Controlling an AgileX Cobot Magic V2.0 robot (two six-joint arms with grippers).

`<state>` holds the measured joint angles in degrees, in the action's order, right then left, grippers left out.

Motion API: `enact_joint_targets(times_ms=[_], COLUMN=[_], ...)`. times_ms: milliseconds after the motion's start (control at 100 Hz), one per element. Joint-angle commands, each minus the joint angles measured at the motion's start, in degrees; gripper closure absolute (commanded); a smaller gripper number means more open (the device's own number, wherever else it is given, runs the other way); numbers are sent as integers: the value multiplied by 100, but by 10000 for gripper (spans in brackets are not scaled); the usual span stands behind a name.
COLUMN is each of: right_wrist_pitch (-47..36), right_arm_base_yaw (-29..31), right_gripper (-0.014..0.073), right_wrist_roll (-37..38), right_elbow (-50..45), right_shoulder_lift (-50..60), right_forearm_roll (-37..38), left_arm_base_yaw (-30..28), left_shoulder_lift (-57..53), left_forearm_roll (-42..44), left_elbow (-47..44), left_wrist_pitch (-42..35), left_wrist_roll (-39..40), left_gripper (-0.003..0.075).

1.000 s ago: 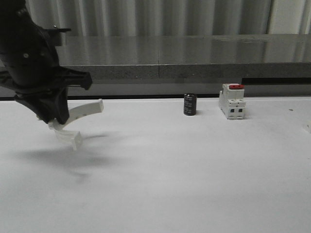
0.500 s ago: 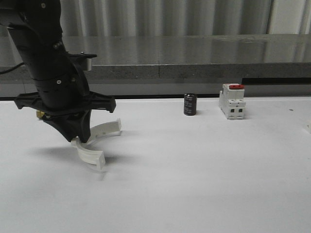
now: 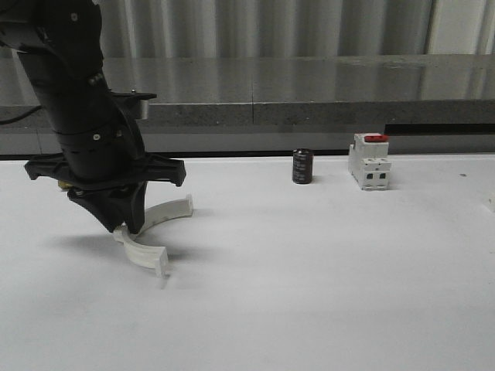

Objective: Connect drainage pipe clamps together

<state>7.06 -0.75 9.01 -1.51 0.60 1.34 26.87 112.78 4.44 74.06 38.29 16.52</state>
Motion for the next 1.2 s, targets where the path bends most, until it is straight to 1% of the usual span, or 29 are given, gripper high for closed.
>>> enact_joint_targets(times_ms=[0,30,80,100,130,170,220,250,370,530,660,770,910,1020,1190], right_wrist_pitch=[-472,-472,-472,-472,-472,-472,-472,-472,-472,-472,-472,-472,-472,-472,-472], right_arm_base_yaw=[22,22,22,22,22,22,22,22,22,22,22,22,22,22,22], right_gripper=[661,661,661,661,661,661,661,661,661,661,661,661,661,661,661], right_wrist_roll=[-21,-21,-21,-21,-21,-21,-21,-21,-21,-21,-21,-21,-21,-21,-21], right_elbow=[92,92,92,92,92,92,92,92,92,92,92,92,92,92,92], right_shoulder_lift=[111,111,111,111,111,111,111,111,111,111,111,111,111,111,111], right_forearm_roll=[22,22,22,22,22,22,22,22,22,22,22,22,22,22,22], left_arm_base_yaw=[49,49,49,49,49,49,49,49,49,22,-127,-374,-838,-1274,-1677], left_shoulder_lift=[-264,-264,-264,-264,-264,-264,-275,-290,-396,-879,-1470,-2078,-2915,-3768,-5023], left_forearm_roll=[-30,-30,-30,-30,-30,-30,-30,-30,-9,157,185,174,39,-215,-269], left_elbow=[158,158,158,158,158,175,177,187,226,226,226,167,-197,-757,-1682], left_wrist_pitch=[-78,-65,-65,-65,-65,-54,-51,-51,-51,-107,-97,-87,-122,-265,-545], left_wrist_roll=[86,86,86,86,86,86,86,86,86,86,-233,-497,-980,-1462,-1555], left_gripper=[461,411,297,267,197,125,71,57,63,64,64,64,64,64,64])
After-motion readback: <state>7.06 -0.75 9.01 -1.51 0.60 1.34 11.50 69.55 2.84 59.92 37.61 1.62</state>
